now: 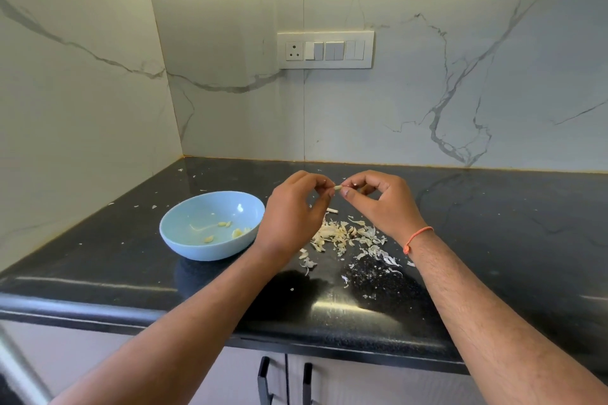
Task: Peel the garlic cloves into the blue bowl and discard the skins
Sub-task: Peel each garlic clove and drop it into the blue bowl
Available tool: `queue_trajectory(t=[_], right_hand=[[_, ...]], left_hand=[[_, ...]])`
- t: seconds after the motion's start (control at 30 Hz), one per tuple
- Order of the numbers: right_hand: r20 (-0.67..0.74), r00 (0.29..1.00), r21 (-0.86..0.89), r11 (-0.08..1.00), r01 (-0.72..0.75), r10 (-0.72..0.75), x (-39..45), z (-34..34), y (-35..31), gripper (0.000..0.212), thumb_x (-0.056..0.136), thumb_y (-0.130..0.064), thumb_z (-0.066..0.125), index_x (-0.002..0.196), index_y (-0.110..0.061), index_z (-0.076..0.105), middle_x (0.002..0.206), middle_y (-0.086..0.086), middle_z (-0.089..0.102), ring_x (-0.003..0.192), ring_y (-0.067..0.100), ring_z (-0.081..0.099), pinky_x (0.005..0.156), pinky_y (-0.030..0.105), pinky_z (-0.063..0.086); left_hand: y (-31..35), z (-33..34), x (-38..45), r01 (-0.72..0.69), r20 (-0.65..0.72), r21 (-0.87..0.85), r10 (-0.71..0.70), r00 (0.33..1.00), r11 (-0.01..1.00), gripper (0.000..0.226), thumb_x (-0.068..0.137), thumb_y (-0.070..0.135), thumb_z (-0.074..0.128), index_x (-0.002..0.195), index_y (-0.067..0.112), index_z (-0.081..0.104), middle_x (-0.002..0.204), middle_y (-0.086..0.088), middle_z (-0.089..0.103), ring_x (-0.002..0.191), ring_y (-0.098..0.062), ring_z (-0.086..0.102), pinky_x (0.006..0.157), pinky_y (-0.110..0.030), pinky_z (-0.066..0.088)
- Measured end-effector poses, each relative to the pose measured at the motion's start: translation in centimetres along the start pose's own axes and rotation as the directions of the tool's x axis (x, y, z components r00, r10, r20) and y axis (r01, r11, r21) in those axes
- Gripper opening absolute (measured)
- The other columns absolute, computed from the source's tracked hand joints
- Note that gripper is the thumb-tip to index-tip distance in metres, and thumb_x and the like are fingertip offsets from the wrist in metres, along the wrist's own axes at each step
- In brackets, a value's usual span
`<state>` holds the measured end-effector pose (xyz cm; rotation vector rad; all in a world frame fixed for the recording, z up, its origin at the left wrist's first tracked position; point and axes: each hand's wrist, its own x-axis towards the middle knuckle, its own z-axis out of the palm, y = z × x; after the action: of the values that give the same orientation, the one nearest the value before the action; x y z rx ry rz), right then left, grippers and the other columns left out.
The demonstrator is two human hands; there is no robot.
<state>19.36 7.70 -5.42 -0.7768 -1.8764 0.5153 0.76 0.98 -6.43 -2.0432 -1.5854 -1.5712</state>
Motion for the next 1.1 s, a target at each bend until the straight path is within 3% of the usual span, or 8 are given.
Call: queue_trajectory(t=[0.1, 0.23, 0.3, 0.4, 0.5, 0.67, 0.93, 1.1], right_hand=[[-0.02, 1.0, 0.048, 0.999, -0.011, 0.011, 0.0, 0.7, -1.1, 0.01, 0.089, -0.023, 0.082, 0.083, -0.03, 0.079, 0.076, -0.024, 0.07, 0.068, 0.002, 0.057, 0.064, 0.013, 0.045], [0.008, 0.996, 0.168, 0.981, -0.094, 0.094, 0.5, 2.6, -3.3, 0.004, 0.086, -0.028, 0.084, 0.083, -0.028, 0.082, 0.068, -0.011, 0.065, 0.065, 0.008, 0.053, 0.064, 0.026, 0.046], [0.067, 0.991, 0.192, 0.974, -0.124, 0.113, 0.7, 4.1, -4.7, 0.005, 0.086, -0.029, 0.084, 0.084, -0.025, 0.082, 0.063, -0.013, 0.06, 0.061, 0.008, 0.05, 0.06, 0.027, 0.044], [0.147, 0.983, 0.168, 0.976, -0.137, 0.112, 1.0, 6.8, -6.7, 0.007, 0.086, -0.028, 0.084, 0.084, -0.022, 0.081, 0.054, -0.019, 0.055, 0.053, 0.002, 0.046, 0.055, 0.018, 0.04], [0.202, 0.975, 0.065, 0.992, -0.11, 0.095, 1.2, 9.4, -8.1, 0.003, 0.086, -0.027, 0.084, 0.085, -0.024, 0.083, 0.054, -0.023, 0.061, 0.053, -0.004, 0.053, 0.055, 0.008, 0.038], [0.258, 0.965, -0.087, 0.996, -0.016, 0.038, 1.3, 10.8, -9.2, 0.008, 0.091, -0.023, 0.078, 0.094, -0.024, 0.085, 0.073, -0.024, 0.067, 0.066, -0.014, 0.059, 0.061, 0.003, 0.038], [0.237, 0.959, -0.049, 0.988, -0.145, 0.153, 0.8, 7.7, -7.0, 0.008, 0.093, -0.029, 0.077, 0.097, -0.029, 0.084, 0.068, -0.028, 0.07, 0.068, -0.014, 0.062, 0.063, 0.002, 0.041], [0.277, 0.95, -0.056, 0.989, -0.134, 0.145, 0.3, 8.9, -7.1, 0.009, 0.093, -0.031, 0.077, 0.095, -0.027, 0.084, 0.059, -0.031, 0.064, 0.059, -0.013, 0.059, 0.054, 0.002, 0.04]], left_hand=[[0.4, -1.8, 1.0, -0.004, 0.008, 0.03, 0.004, 1.0, 1.0, 0.009, 0.096, 0.024, 0.077, 0.104, 0.022, 0.078, 0.098, 0.014, 0.07, 0.073, 0.009, 0.057, 0.07, -0.012, 0.042], [0.0, -5.7, 1.6, 0.003, 0.062, 0.116, -0.011, 0.998, 0.993, 0.01, 0.093, 0.024, 0.078, 0.102, 0.025, 0.08, 0.096, 0.014, 0.072, 0.083, -0.002, 0.061, 0.076, -0.024, 0.05], [-0.8, -8.0, 1.4, 0.023, 0.092, 0.17, -0.039, 0.995, 0.985, 0.008, 0.093, 0.025, 0.077, 0.1, 0.027, 0.08, 0.092, 0.016, 0.069, 0.083, -0.005, 0.061, 0.076, -0.027, 0.049], [-2.1, -11.1, 0.5, 0.059, 0.132, 0.262, -0.097, 0.986, 0.963, 0.006, 0.095, 0.025, 0.075, 0.1, 0.026, 0.079, 0.092, 0.014, 0.07, 0.086, -0.008, 0.062, 0.08, -0.034, 0.053], [-3.2, -13.8, -0.9, 0.121, 0.112, 0.311, -0.163, 0.98, 0.943, 0.009, 0.098, 0.028, 0.072, 0.102, 0.027, 0.079, 0.095, 0.015, 0.07, 0.091, -0.006, 0.064, 0.084, -0.032, 0.054], [-4.2, -15.9, -2.7, 0.179, 0.074, 0.362, -0.219, 0.973, 0.915, 0.011, 0.098, 0.035, 0.07, 0.104, 0.034, 0.079, 0.099, 0.017, 0.07, 0.094, -0.008, 0.065, 0.082, -0.03, 0.053], [-1.6, -14.0, -2.8, 0.076, 0.112, 0.314, -0.116, 0.987, 0.946, 0.016, 0.097, 0.031, 0.07, 0.111, 0.032, 0.079, 0.104, 0.017, 0.071, 0.096, -0.006, 0.065, 0.086, -0.028, 0.052], [-2.6, -13.2, -2.2, 0.161, 0.131, 0.385, -0.227, 0.965, 0.909, 0.018, 0.099, 0.034, 0.069, 0.113, 0.029, 0.079, 0.106, 0.014, 0.075, 0.103, -0.012, 0.067, 0.092, -0.034, 0.053]])
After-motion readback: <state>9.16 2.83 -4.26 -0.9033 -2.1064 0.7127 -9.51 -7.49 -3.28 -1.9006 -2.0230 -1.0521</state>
